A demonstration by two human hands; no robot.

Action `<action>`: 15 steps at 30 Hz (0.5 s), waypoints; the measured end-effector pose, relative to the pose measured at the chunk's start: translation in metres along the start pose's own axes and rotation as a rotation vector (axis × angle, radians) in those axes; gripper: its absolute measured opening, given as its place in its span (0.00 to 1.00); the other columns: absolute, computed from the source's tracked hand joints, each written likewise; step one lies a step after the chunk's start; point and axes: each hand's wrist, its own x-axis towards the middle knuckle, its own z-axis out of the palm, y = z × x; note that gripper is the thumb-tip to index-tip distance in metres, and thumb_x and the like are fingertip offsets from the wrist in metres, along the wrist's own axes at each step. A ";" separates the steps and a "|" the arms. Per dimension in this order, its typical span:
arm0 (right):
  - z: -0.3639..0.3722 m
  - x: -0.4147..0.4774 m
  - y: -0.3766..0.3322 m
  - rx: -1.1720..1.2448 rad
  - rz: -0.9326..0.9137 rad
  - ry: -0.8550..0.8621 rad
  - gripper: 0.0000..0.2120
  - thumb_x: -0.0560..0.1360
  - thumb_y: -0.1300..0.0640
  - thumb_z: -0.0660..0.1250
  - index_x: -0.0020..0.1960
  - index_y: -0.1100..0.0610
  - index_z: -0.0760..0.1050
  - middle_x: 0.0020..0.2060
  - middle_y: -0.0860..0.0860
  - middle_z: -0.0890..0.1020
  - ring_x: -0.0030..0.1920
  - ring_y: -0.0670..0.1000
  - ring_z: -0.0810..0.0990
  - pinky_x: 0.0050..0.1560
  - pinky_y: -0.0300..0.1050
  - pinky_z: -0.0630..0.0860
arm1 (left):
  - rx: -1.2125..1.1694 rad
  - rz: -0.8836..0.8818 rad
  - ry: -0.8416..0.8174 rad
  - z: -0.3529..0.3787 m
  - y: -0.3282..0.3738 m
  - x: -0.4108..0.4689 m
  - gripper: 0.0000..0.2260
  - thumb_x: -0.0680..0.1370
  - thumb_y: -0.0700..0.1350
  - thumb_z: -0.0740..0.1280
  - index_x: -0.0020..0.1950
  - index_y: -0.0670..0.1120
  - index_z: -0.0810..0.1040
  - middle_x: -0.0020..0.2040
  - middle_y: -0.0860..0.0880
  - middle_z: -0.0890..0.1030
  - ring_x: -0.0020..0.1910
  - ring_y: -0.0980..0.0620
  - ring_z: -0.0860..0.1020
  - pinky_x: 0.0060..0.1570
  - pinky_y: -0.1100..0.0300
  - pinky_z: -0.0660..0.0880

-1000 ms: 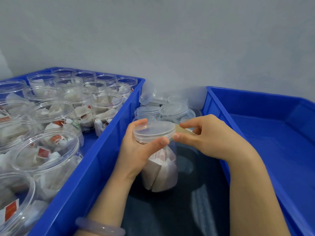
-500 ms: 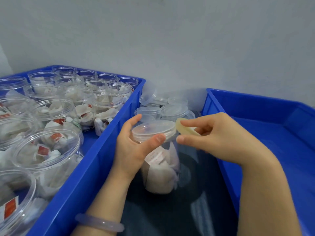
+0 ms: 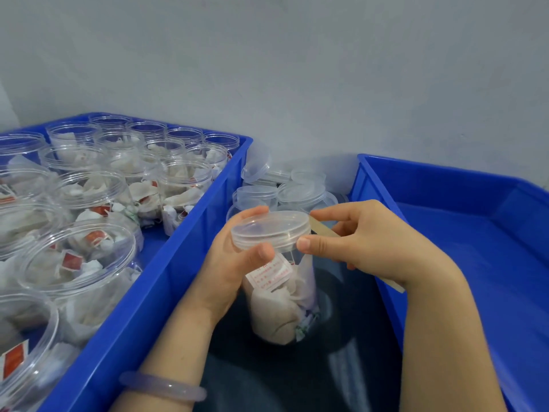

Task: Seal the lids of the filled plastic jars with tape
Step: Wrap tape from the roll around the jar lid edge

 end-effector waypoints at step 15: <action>-0.002 -0.010 -0.007 -0.090 -0.042 0.072 0.35 0.54 0.30 0.68 0.60 0.39 0.77 0.33 0.36 0.75 0.34 0.35 0.75 0.44 0.36 0.72 | 0.004 0.075 0.199 0.000 -0.003 0.001 0.47 0.45 0.67 0.79 0.61 0.51 0.73 0.57 0.46 0.81 0.56 0.49 0.80 0.54 0.58 0.77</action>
